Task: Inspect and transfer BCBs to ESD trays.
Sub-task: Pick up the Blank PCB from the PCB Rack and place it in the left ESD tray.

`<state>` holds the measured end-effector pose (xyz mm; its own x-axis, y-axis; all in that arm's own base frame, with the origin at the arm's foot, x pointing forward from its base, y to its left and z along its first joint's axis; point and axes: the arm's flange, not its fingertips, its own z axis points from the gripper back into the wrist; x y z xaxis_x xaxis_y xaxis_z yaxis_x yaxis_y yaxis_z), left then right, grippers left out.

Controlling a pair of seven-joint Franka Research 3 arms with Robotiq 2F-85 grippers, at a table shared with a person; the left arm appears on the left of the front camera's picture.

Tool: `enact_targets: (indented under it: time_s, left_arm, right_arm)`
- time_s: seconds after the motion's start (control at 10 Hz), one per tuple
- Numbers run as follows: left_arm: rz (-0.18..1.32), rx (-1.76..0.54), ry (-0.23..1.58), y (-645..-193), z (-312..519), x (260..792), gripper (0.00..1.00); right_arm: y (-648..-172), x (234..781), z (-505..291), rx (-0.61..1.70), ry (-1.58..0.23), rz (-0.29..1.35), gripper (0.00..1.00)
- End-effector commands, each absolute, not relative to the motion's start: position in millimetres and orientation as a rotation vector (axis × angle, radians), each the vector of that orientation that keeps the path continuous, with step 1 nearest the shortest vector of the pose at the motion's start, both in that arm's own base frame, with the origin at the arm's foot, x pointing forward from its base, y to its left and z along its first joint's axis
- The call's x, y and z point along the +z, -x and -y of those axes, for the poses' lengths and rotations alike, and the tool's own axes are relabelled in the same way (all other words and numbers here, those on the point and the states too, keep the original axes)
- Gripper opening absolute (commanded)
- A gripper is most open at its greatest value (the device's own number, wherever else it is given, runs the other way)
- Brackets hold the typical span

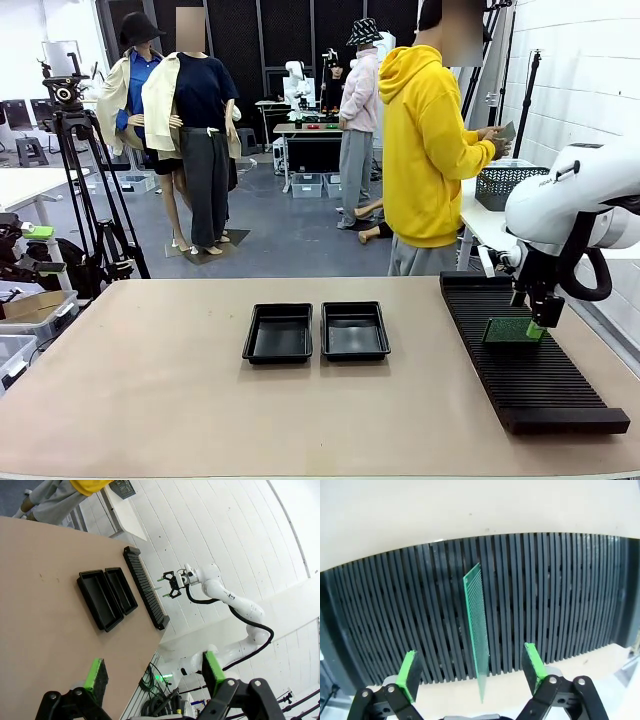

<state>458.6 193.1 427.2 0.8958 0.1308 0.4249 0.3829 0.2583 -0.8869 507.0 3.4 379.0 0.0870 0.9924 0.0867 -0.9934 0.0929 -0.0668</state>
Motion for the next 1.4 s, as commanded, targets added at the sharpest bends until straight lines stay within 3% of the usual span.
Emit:
enact_targets:
  time_s: [0.0,0.3,0.4,0.5,0.7,1.0,1.3]
  left_arm:
    - [0.472,-0.176,1.324,-458.6,-194.1,429.4,1.0]
    - [0.472,-0.176,1.324,-458.6,-194.1,429.4,1.0]
    - [0.472,-0.176,1.324,-458.6,-194.1,429.4,1.0]
    - [0.472,-0.176,1.324,-458.6,-194.1,429.4,1.0]
    - [0.472,-0.176,1.324,-458.6,-194.1,429.4,1.0]
    - [0.472,-0.176,1.324,-458.6,-194.1,429.4,1.0]
    - [0.472,-0.176,1.324,-458.6,-194.1,429.4,1.0]
  right_arm:
    - [-516.9,373.6,-4.1,1.462,-0.029,0.133,1.0]
    - [-519.2,373.6,-5.0,1.46,-0.036,0.119,1.0]
    - [-520.4,373.5,-5.0,1.46,-0.038,0.12,0.95]
    - [-520.7,374.0,-5.3,1.461,-0.039,0.122,0.86]
    - [-521.8,374.1,-5.2,1.46,-0.047,0.118,0.57]
    - [-523.6,373.0,-5.9,1.459,-0.052,0.106,0.0]
    - [-524.3,373.0,-6.1,1.455,-0.06,0.097,0.0]
